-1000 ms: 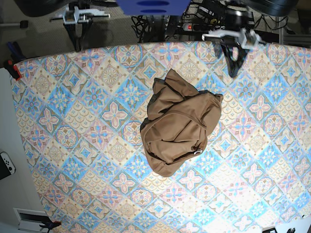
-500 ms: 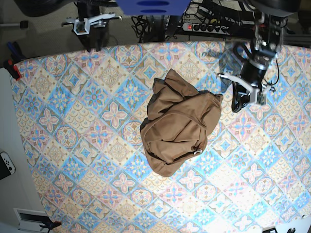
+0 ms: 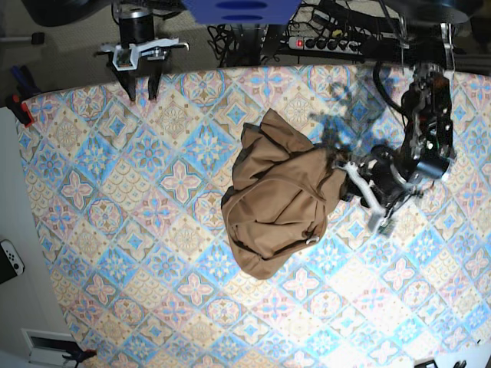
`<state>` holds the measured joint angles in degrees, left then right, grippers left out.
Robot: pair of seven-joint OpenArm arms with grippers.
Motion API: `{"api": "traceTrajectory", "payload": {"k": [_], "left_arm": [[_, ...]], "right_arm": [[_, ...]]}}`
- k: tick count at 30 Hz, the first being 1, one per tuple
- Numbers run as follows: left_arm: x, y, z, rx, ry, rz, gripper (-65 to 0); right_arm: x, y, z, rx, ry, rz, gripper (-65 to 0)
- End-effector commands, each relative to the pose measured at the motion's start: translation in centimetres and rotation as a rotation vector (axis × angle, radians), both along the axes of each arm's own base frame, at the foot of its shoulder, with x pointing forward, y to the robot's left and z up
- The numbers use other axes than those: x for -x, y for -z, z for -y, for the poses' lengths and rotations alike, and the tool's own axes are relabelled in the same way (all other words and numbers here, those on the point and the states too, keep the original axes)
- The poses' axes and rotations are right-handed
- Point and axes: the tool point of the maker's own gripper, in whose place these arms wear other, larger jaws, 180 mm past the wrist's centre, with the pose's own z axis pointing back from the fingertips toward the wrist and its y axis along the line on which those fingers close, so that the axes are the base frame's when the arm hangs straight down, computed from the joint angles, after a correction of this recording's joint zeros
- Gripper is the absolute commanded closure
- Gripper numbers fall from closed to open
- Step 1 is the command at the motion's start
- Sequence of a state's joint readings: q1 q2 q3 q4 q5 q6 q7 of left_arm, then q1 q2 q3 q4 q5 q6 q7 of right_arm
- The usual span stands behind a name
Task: Layout the t-shirt on the table in an organized manner, then fold the t-shirt properly
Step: 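Move the left gripper down to the crumpled brown t-shirt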
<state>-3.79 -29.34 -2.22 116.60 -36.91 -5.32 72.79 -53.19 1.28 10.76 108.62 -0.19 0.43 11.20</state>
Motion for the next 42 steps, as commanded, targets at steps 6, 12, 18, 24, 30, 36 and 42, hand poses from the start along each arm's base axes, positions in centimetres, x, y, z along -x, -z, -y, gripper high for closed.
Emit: {"api": "traceTrajectory", "payload": {"k": [6, 12, 18, 24, 30, 36, 42], "left_arm": [[-2.5, 0.9, -0.5, -0.244, 0.102, 0.004, -27.5], [-3.5, 4.8, -2.2, -0.456, 0.192, -0.092, -27.3], [-4.3, 4.8, -2.2, -0.548, 0.277, -0.026, -27.5], [-4.8, 4.8, -0.7, -0.692, 0.434, 0.015, -27.5], [-5.0, 7.6, -0.1, -0.795, 0.472, -0.054, -27.4], [-3.8, 9.1, -0.6, -0.796, 0.454, -0.086, -27.3], [-2.6, 12.1, 0.8, -0.725, 0.480, -0.171, -27.2]], "right_arm": [[0.2, -0.7, 0.0, -0.002, -0.001, 0.023, -24.7], [0.2, -0.6, 0.0, -0.002, 0.000, 0.020, -24.6], [0.2, -0.6, 0.0, -0.002, 0.000, 0.018, -24.6], [0.3, -0.5, 0.0, -0.003, 0.001, 0.017, -24.5], [0.3, -0.5, 0.0, -0.003, 0.001, 0.017, -24.5], [0.3, -0.5, 0.0, -0.003, 0.001, 0.017, -24.5], [0.3, -0.5, 0.0, -0.003, 0.001, 0.017, -24.5]]}}
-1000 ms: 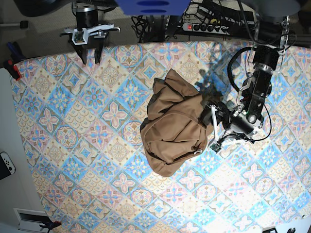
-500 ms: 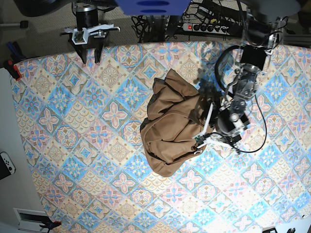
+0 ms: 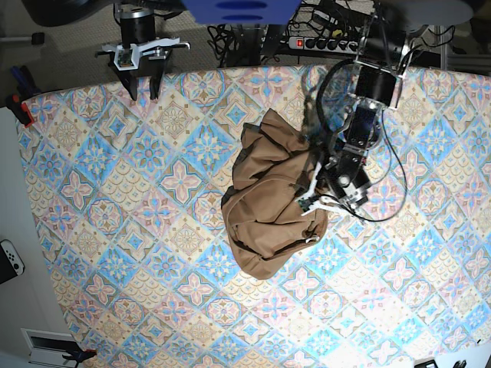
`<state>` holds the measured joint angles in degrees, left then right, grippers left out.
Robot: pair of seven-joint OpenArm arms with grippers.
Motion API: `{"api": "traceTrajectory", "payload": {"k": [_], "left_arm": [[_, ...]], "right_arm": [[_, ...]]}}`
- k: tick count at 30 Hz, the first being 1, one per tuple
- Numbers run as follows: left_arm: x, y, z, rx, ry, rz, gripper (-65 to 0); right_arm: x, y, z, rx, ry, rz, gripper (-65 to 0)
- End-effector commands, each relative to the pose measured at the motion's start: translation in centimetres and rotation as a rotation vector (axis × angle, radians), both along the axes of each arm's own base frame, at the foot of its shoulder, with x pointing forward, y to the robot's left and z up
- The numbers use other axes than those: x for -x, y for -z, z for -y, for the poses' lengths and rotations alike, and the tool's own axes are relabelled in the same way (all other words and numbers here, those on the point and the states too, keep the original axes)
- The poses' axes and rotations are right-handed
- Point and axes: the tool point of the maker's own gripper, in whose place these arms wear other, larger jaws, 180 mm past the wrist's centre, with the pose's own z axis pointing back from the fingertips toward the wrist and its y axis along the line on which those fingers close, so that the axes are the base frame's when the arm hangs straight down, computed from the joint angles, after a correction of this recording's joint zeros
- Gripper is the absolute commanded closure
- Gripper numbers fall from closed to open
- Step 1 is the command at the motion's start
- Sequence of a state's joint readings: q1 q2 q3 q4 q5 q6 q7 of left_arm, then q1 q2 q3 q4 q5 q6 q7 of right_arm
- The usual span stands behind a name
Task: Layout the t-shirt on the table in an organized manner, then fold the t-shirt properly
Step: 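Move the left gripper down to the crumpled brown t-shirt, then grasp an edge of the brown t-shirt with the left gripper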
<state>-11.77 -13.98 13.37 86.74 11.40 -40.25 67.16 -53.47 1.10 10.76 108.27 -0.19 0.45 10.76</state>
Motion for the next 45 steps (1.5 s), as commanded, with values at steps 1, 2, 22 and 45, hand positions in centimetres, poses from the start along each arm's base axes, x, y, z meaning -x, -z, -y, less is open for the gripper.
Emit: {"api": "traceTrajectory", "payload": {"k": [1, 2, 22, 45], "left_arm": [[-0.8, -0.3, 0.4, 0.021, 0.000, 0.018, -27.1], [-0.7, 0.4, 0.8, 0.042, 0.005, 0.008, -26.9], [-2.5, -7.4, 4.8, 0.200, -0.130, 0.192, 0.0], [0.3, -12.7, -2.6, 0.144, -0.359, 0.362, -16.2]], "right_arm": [[-0.1, -0.9, 0.0, -0.001, 0.000, 0.035, -24.5], [-0.1, -0.9, 0.0, -0.001, 0.000, 0.035, -24.5], [0.1, -0.4, 0.1, -0.002, 0.001, 0.021, -24.5], [-3.4, 0.3, -4.2, -0.087, -0.081, 0.012, -24.5]]}}
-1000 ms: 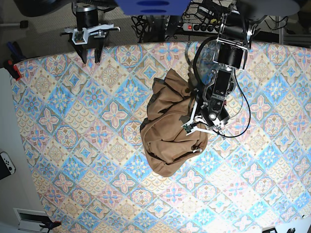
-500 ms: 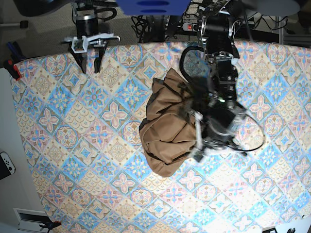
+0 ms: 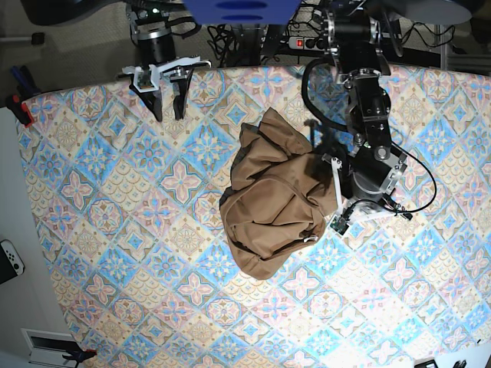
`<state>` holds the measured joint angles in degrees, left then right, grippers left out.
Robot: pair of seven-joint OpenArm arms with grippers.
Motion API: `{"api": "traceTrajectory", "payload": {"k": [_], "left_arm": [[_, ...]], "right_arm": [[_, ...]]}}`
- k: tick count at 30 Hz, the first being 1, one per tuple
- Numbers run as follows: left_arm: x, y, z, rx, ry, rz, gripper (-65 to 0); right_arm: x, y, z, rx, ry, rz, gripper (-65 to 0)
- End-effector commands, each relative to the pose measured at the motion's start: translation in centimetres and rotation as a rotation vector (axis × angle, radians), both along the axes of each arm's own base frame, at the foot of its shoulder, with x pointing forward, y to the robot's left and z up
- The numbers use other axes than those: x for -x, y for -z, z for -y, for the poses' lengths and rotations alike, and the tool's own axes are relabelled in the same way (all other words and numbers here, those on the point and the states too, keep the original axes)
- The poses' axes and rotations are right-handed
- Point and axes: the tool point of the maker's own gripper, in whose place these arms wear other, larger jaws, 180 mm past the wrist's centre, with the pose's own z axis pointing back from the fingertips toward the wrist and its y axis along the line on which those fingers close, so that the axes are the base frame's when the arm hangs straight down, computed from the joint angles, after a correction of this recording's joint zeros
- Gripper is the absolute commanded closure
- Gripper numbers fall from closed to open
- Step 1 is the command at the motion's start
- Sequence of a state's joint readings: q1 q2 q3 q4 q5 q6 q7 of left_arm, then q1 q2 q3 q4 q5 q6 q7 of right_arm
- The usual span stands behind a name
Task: Layout the t-shirt on the table in an organized manner, then fold the t-shirt properly
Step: 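Grasp an edge of the brown t-shirt with the left gripper, then lift the shirt with the left gripper and pull it outward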
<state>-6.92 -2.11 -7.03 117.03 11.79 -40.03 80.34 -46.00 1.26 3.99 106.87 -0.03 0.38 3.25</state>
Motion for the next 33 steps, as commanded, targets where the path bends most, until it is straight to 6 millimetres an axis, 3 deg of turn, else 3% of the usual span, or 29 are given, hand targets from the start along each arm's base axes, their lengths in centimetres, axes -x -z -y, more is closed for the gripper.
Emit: {"api": "traceTrajectory", "payload": {"k": [1, 3, 7, 11, 19, 23, 26, 30, 33], "left_arm": [[-0.1, -0.5, -0.3, -0.005, -0.005, 0.020, -20.7], [0.5, 0.1, -0.8, -0.006, -0.020, 0.001, -26.1], [1.0, 0.3, -2.2, 0.003, -0.069, -0.004, -26.5], [1.1, 0.9, -2.2, 0.002, -0.068, -0.027, -26.6], [0.5, 6.7, 1.2, 0.201, 0.017, -0.192, -26.7], [0.2, 7.9, 0.8, 0.325, -0.015, -0.222, -26.7], [-0.2, 8.9, 1.9, 0.434, 0.024, -0.262, -26.7], [-0.7, 9.8, 4.3, 0.578, 0.071, -0.260, -23.8], [-0.9, 10.4, 4.9, 0.624, 0.070, -0.253, -9.6]], "right_arm": [[0.0, -0.6, -0.1, -0.003, -0.003, 0.019, -24.5], [0.2, 0.0, -0.1, 0.001, -0.006, -0.021, -24.5], [0.3, 0.3, -0.2, 0.001, -0.008, -0.036, -24.5], [0.3, 0.3, -0.2, 0.001, -0.008, -0.036, -24.5], [0.3, 0.3, -0.2, 0.001, -0.008, -0.039, -24.5], [0.4, 0.3, -0.2, 0.001, -0.008, -0.041, -24.5], [0.4, 0.4, -0.2, 0.001, -0.008, -0.043, -24.5], [0.5, 0.3, -0.2, 0.001, -0.008, -0.043, -24.5], [0.5, 0.3, -0.2, 0.001, -0.008, -0.043, -24.5]]}}
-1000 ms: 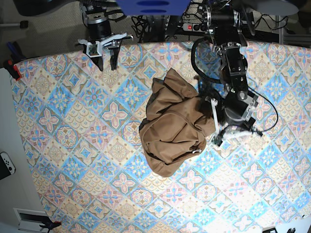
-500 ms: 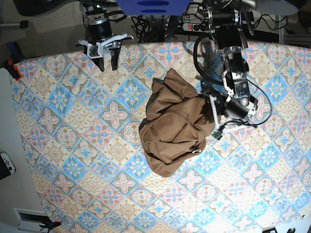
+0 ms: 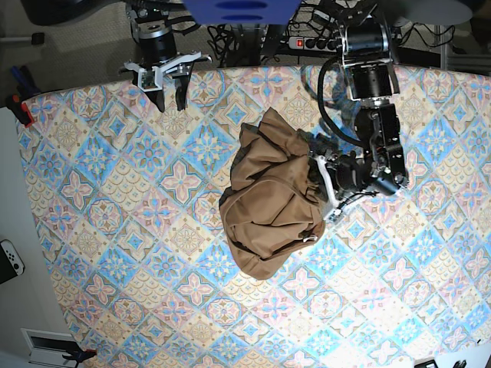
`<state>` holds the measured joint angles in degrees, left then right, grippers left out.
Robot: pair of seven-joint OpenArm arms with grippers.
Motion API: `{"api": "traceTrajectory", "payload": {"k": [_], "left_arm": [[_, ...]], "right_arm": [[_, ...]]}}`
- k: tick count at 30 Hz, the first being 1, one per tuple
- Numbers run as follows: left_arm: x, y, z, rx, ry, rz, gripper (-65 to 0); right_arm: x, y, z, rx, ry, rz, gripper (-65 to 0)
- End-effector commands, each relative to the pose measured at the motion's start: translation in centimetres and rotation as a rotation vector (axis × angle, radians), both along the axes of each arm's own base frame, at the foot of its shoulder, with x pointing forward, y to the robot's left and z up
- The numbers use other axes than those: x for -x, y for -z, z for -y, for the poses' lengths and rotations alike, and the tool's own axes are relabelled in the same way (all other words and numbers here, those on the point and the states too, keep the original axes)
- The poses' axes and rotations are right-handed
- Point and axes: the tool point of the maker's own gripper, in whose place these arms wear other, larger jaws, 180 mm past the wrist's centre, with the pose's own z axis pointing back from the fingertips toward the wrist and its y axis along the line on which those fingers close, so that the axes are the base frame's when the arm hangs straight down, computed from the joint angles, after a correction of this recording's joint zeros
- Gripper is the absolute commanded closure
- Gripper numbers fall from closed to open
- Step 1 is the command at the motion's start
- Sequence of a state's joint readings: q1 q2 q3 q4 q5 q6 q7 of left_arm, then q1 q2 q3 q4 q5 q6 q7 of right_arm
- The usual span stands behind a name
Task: Layout the t-shirt on the table in an organized manner, then fold the t-shirt properly
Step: 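Lift the shirt with the left gripper and pull it outward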
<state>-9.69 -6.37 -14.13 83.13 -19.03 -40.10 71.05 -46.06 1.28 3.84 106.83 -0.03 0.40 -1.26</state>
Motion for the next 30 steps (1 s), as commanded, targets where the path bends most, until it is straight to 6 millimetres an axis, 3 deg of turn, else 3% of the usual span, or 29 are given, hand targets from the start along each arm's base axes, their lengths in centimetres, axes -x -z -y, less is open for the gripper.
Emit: {"api": "traceTrajectory", "payload": {"k": [1, 4, 8, 11, 14, 18, 23, 27, 30], "left_arm": [[-1.3, -1.2, 0.0, 0.012, -0.006, 0.048, -1.0], [-1.6, -1.4, 0.3, 0.017, -0.001, 0.051, 0.0], [-2.7, -3.2, 0.9, -0.022, 0.054, 0.035, 0.0], [-4.5, -7.7, 0.0, 0.042, -0.019, 0.163, 0.0], [-6.3, -13.6, -2.3, 0.079, -0.108, 0.356, 0.0], [-6.8, -18.5, -6.6, 0.054, -0.241, 0.518, 0.0], [-4.7, -19.0, -14.4, -0.031, -0.424, 0.535, 0.0], [-1.4, -17.1, -19.2, -0.132, -0.496, 0.469, 0.0], [1.6, -15.0, -21.2, -0.214, -0.495, 0.382, 0.0]], "right_arm": [[-0.2, -1.0, 0.0, -0.005, 0.000, 0.038, -24.5], [-0.2, -1.0, 0.0, -0.005, 0.000, 0.038, -24.5], [-0.3, -1.0, -0.1, -0.006, -0.001, 0.039, -24.5], [-0.3, -1.0, -0.1, -0.006, -0.001, 0.039, -24.5], [-0.3, -1.0, -0.1, -0.006, -0.001, 0.037, -24.5], [-0.3, -0.9, -0.1, -0.005, -0.001, 0.037, -24.5], [-0.2, -1.0, -0.8, -0.020, -0.017, 0.038, -24.5], [0.7, -1.3, -4.5, -0.088, -0.177, 0.035, -24.5], [1.5, -1.4, -7.2, -0.135, -0.247, 0.026, -24.5]]}}
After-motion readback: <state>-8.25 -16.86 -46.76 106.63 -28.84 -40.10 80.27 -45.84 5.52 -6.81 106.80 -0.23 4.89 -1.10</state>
